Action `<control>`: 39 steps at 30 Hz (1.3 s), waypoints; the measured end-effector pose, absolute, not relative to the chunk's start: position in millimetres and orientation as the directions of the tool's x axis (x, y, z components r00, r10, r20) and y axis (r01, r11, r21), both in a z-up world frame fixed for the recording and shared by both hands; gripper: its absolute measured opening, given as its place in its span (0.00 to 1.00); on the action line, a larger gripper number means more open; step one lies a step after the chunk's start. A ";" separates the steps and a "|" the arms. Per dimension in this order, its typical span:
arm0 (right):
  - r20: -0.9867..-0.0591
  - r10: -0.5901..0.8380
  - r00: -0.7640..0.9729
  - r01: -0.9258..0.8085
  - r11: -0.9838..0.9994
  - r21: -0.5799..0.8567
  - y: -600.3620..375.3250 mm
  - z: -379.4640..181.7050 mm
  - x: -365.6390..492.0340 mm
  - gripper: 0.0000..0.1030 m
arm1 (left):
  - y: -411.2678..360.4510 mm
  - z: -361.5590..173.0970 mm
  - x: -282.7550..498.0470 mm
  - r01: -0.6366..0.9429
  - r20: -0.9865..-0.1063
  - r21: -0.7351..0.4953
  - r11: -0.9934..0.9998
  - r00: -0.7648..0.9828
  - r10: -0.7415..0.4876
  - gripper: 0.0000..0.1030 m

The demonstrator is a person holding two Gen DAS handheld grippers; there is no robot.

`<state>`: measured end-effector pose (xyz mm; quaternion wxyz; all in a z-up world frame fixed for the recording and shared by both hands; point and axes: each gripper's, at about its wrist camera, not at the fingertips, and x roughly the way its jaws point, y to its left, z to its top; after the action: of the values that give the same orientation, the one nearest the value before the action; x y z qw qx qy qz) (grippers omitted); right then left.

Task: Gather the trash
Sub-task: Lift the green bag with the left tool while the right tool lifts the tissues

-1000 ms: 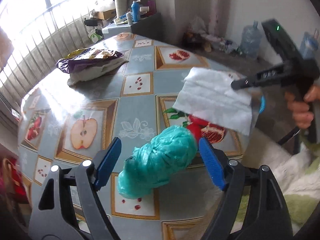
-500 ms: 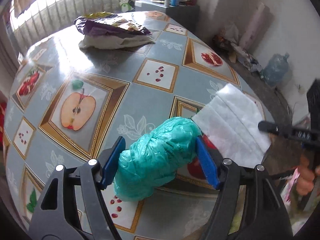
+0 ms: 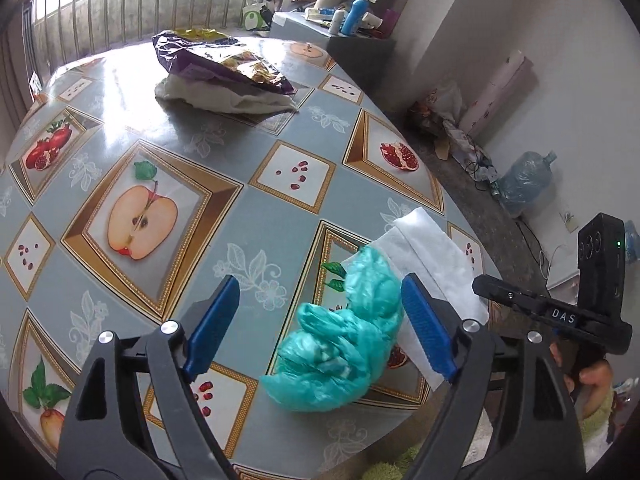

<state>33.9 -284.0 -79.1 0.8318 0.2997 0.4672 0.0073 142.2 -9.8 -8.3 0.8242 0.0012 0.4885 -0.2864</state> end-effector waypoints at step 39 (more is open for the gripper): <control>-0.821 0.184 0.540 0.102 0.954 0.281 -244.3 -72.9 39.9 0.66 | -6.4 -38.5 137.4 0.540 -0.849 -0.119 0.833 0.379 -0.367 0.48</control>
<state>39.9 -244.3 -72.9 0.8647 0.1492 0.4790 0.0235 137.4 -6.4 -38.5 0.8256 0.0892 0.4847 -0.2749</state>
